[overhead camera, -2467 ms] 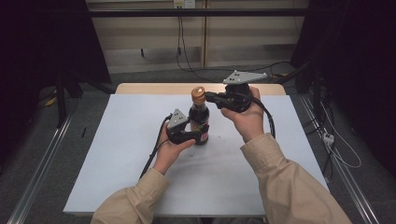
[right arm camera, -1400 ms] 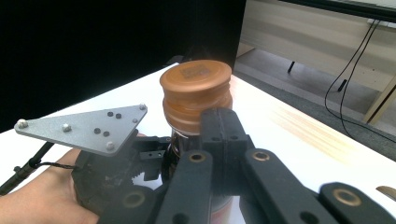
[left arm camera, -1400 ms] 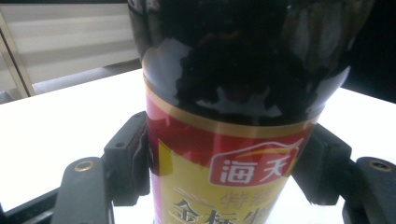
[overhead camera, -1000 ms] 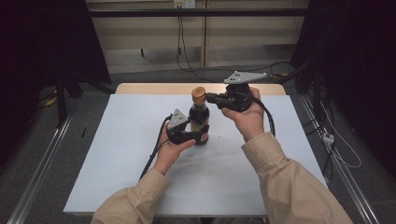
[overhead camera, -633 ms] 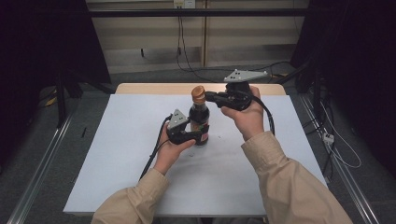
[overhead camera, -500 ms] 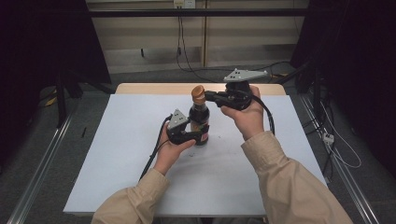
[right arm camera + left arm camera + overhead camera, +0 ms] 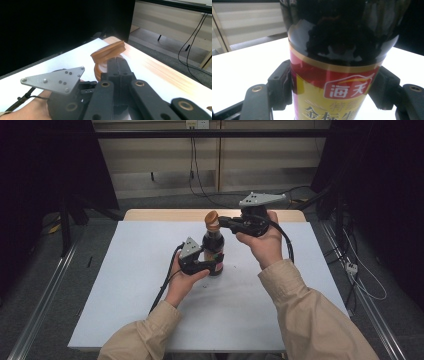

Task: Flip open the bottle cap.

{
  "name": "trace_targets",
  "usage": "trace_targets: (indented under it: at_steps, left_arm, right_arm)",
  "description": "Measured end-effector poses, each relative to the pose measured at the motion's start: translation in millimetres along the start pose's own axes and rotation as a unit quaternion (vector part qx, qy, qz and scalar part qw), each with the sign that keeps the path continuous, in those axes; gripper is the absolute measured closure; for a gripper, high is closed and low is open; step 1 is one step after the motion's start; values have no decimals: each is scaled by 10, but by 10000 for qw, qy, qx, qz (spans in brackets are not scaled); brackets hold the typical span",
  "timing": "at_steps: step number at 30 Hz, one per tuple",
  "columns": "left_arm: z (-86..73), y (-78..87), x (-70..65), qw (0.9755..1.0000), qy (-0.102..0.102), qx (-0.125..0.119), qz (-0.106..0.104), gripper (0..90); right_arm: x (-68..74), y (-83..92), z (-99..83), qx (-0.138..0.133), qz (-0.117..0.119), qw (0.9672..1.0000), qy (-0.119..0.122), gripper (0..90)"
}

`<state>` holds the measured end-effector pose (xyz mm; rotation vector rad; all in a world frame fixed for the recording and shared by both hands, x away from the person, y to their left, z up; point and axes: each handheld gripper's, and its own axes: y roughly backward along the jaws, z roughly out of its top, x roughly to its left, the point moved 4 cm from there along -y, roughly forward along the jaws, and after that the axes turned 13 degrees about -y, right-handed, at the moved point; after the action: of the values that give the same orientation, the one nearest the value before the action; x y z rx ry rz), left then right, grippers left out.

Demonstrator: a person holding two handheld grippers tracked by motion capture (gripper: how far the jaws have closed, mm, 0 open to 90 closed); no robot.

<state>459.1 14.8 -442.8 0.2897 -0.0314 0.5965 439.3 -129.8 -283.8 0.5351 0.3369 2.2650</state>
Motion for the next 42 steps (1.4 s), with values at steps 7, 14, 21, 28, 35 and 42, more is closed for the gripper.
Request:
trace_targets:
  at_steps: [7, 14, 21, 28, 35, 42]
  left_arm:
    - [0, 0, -2, 10000, -9, 4, -5, 301]
    - [0, 0, -4, 10000, -9, 6, -10, 301]
    - [-1, -3, -3, 10000, 1, -17, 5, 300]
    - [-2, -2, -11, 10000, 2, -8, 14, 301]
    - [-3, -3, -12, 10000, -4, -9, 31, 300]
    - [-4, -4, -15, 10000, 3, -21, 28, 300]
  right_arm:
    - [4, 0, 3, -26, -9, 10000, -25, 900]
    - [26, -13, 21, -47, -23, 10000, 16, 900]
    - [35, -20, 23, -59, -41, 10000, 38, 900]
    - [51, -18, 44, -92, -3, 10000, 29, 900]
    - [71, -43, 55, -97, -2, 9999, 32, 900]
    - [65, -39, 56, -103, -10, 9999, 43, 900]
